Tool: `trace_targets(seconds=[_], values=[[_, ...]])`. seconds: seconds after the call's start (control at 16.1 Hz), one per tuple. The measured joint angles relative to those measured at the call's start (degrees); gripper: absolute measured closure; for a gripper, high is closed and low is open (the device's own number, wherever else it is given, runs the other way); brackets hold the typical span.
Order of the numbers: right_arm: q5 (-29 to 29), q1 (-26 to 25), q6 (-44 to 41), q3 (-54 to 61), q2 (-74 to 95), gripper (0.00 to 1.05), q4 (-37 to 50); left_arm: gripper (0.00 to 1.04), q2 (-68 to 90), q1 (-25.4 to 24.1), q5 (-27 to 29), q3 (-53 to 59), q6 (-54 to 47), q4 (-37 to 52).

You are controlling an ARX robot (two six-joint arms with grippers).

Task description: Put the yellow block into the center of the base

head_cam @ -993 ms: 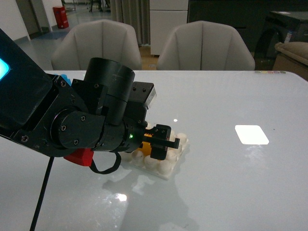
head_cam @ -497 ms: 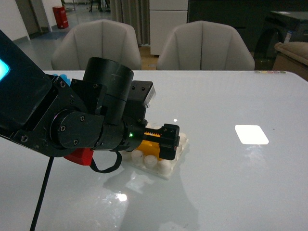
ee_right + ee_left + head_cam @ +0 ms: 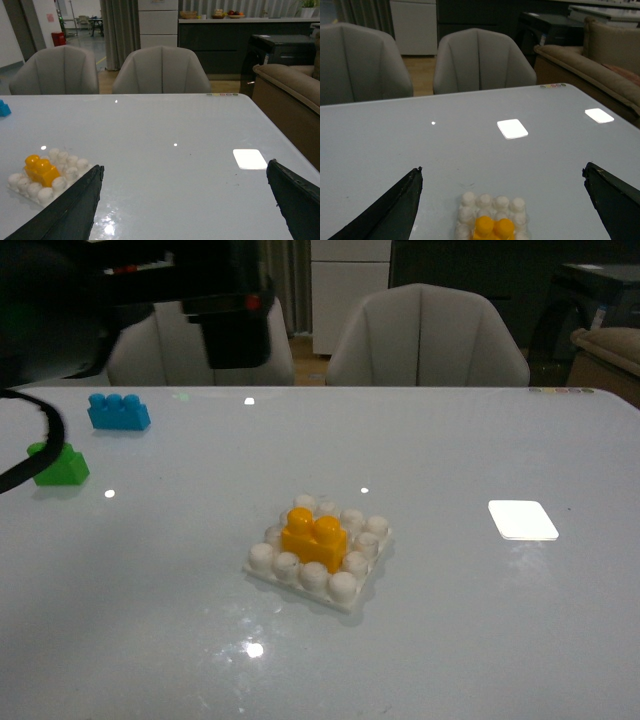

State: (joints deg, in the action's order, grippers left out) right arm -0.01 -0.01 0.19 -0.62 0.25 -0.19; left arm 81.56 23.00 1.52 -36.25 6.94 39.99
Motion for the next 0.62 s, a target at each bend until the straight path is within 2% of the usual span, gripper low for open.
trace_targets(seconds=[0.12, 0.19, 0.25, 0.31, 0.37, 0.62], values=[[0.0, 0.0, 0.0, 0.0, 0.0, 0.06, 0.0, 0.07, -8.3, -1.6, 1.1, 7.9, -1.5, 0.3], [0.0, 0.0, 0.0, 0.0, 0.0, 0.06, 0.0, 0.16, -13.6, -1.4, 9.1, 11.5, -3.6, 0.9], [0.0, 0.0, 0.0, 0.0, 0.0, 0.06, 0.0, 0.27, -19.5, -2.4, 14.8, 15.5, -4.8, 0.6], [0.0, 0.0, 0.0, 0.0, 0.0, 0.06, 0.0, 0.33, -22.2, -3.6, 16.1, 17.5, -5.3, 0.5], [0.0, 0.0, 0.0, 0.0, 0.0, 0.06, 0.0, 0.44, -25.4, -5.9, 16.1, 19.8, -5.7, 0.5], [0.0, 0.0, 0.0, 0.0, 0.0, 0.06, 0.0, 0.62, -28.4, -8.4, 13.5, 23.1, -5.9, -0.4]])
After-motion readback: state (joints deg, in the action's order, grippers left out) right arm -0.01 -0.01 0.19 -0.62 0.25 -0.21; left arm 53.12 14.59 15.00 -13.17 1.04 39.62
